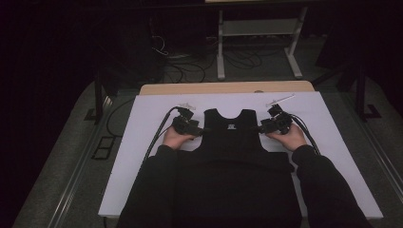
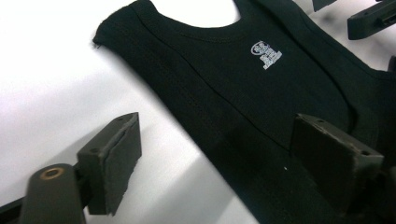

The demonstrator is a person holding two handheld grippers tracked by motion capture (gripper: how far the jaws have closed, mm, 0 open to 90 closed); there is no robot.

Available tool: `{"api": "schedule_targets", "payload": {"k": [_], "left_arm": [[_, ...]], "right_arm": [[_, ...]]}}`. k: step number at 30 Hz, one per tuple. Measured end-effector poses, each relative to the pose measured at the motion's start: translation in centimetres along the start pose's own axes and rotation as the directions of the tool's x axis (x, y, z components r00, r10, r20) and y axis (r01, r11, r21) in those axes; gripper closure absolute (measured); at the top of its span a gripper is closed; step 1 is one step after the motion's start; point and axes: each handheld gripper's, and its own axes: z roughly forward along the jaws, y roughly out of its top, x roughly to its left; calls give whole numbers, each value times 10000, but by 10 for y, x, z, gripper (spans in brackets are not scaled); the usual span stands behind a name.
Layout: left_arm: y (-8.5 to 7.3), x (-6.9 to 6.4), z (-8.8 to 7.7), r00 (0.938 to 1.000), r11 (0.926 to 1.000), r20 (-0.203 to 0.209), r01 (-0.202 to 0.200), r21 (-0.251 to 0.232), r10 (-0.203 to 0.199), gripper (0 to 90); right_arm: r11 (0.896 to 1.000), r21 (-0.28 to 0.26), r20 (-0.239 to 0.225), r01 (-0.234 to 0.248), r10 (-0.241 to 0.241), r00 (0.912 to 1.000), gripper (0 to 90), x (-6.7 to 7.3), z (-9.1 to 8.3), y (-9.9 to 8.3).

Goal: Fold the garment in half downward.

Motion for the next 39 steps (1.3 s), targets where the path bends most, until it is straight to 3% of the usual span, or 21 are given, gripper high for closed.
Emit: {"api": "schedule_targets", "payload": {"k": [5,10,14,21,26,29,34,39], "left_arm": [[0,-3,3,9999,9999,-135,-14,-134,13,257],[2,-6,4,9977,9999,-669,-72,-86,66,360],[2,-7,6,9979,9998,-641,-54,-210,40,459],[2,-12,9,9986,9989,-229,-471,68,473,623],[2,-17,11,9960,9967,-391,-796,181,803,718],[2,-18,11,9960,9962,-261,-843,216,849,781],[1,-19,12,9983,9979,21,-586,262,586,861],[4,-21,10,9987,9981,-162,-477,391,484,868]], "right_arm": [[10000,34,123,11,-11,9999,313,1,4,0],[10000,18,107,50,-50,9999,355,2,9,1],[9997,-8,126,240,-240,9996,364,7,14,1],[9968,-11,274,805,-804,9964,507,18,18,1],[9955,44,580,947,-948,9938,653,24,19,1],[9945,69,427,1041,-1043,9936,752,27,20,0],[9969,97,151,779,-781,9968,820,28,21,0],[9992,-76,-71,390,-391,9992,825,25,18,0]]}}
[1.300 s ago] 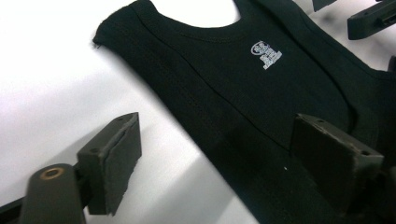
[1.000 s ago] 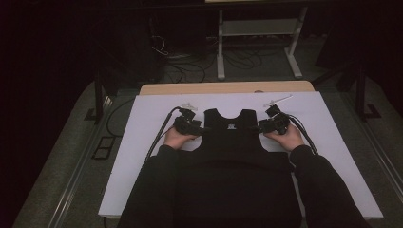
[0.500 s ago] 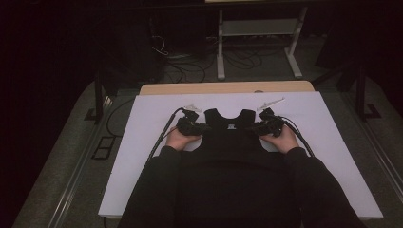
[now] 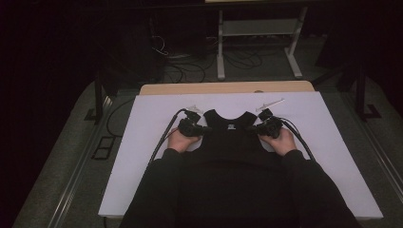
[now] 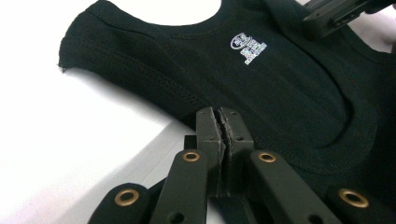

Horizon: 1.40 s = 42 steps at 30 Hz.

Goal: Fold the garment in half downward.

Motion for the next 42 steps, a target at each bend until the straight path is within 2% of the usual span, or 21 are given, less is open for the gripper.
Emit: {"api": "schedule_targets", "payload": {"k": [5,9,21,26,31,42], "left_arm": [[3,-3,-5,9994,10000,-337,-72,60,74,867],[7,-5,-12,9994,9998,-333,38,-219,-46,868],[13,-13,-36,9984,9978,-508,-288,-599,257,869],[13,-17,-44,9974,9965,-615,-411,-729,367,869],[12,-23,-57,9982,9927,-552,-279,-1174,216,869],[3,-40,-73,9970,9879,-569,-595,-1431,518,868]], "right_arm": [[9991,-415,-49,-49,47,10000,826,2,-10,5],[9981,-614,-47,-59,56,10000,825,7,-16,7],[9943,-1068,-149,64,-81,9999,825,19,-30,11],[9909,-1334,-268,152,-190,9995,824,26,-37,13],[9873,-1569,-159,232,-261,9995,824,33,-47,13],[9799,-1893,-121,622,-657,9978,823,54,-64,2]]}}
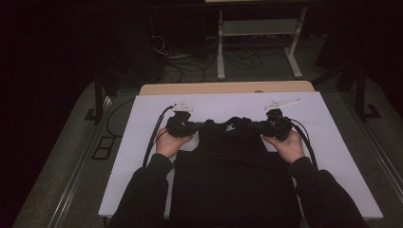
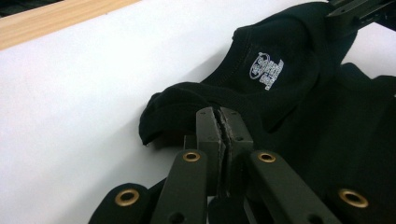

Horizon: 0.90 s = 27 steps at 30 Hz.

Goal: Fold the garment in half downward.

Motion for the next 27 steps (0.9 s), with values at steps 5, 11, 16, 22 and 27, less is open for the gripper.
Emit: {"api": "schedule_targets", "payload": {"k": [5,11,16,22,27], "left_arm": [[-13,-9,-9,9998,9996,174,37,-295,-32,868],[-26,-12,-17,9995,9990,253,179,-412,-169,868],[-31,-17,-19,9993,9989,365,95,-453,-78,868],[-34,-29,-24,9991,9986,433,1,-524,22,868],[-37,-37,-29,9983,9979,575,94,-634,-58,868]], "right_arm": [[9999,-77,-34,136,-137,9999,824,9,-6,-7],[9996,-89,-59,254,-255,9997,822,18,-7,-15],[9998,-134,-105,171,-172,9998,822,22,-11,-22],[9997,-112,-215,202,-205,9996,822,29,-19,-31],[9998,-97,-281,188,-191,9994,820,35,-25,-37]]}}
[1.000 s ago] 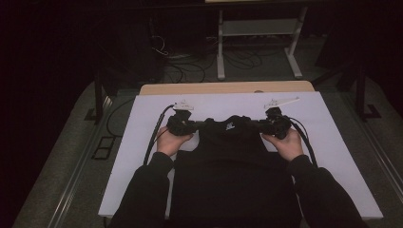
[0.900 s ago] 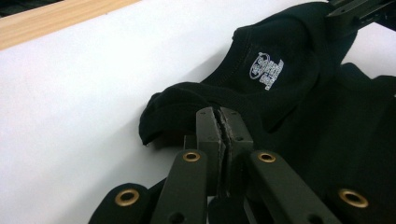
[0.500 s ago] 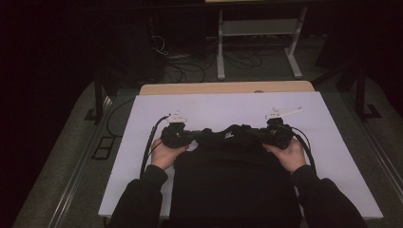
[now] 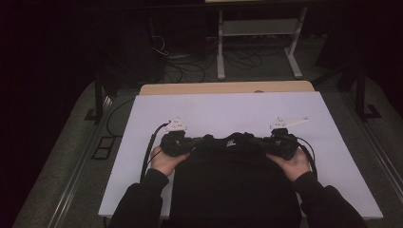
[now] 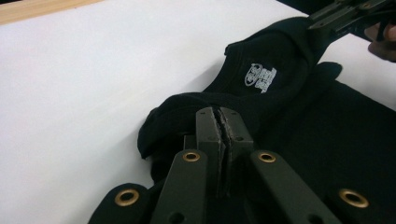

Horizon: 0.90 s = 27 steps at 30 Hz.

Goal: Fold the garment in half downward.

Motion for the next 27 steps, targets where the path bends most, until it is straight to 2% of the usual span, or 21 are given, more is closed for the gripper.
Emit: {"api": "schedule_targets", "payload": {"k": [11,18,21,27], "left_arm": [[-9,-15,-11,9998,9999,156,89,-52,-88,868],[-19,-25,-17,9997,9997,235,94,218,-99,868],[-23,-29,-21,9998,9998,160,67,188,-70,867],[-34,-36,-26,9999,9987,134,33,506,-40,867]], "right_arm": [[10000,0,-284,87,-87,9996,819,18,-12,-12],[9996,289,-600,-77,94,9982,818,26,-16,-22],[9988,481,-630,-43,73,9980,817,30,-17,-26],[9974,688,-651,-227,272,9975,816,35,-20,-37]]}}
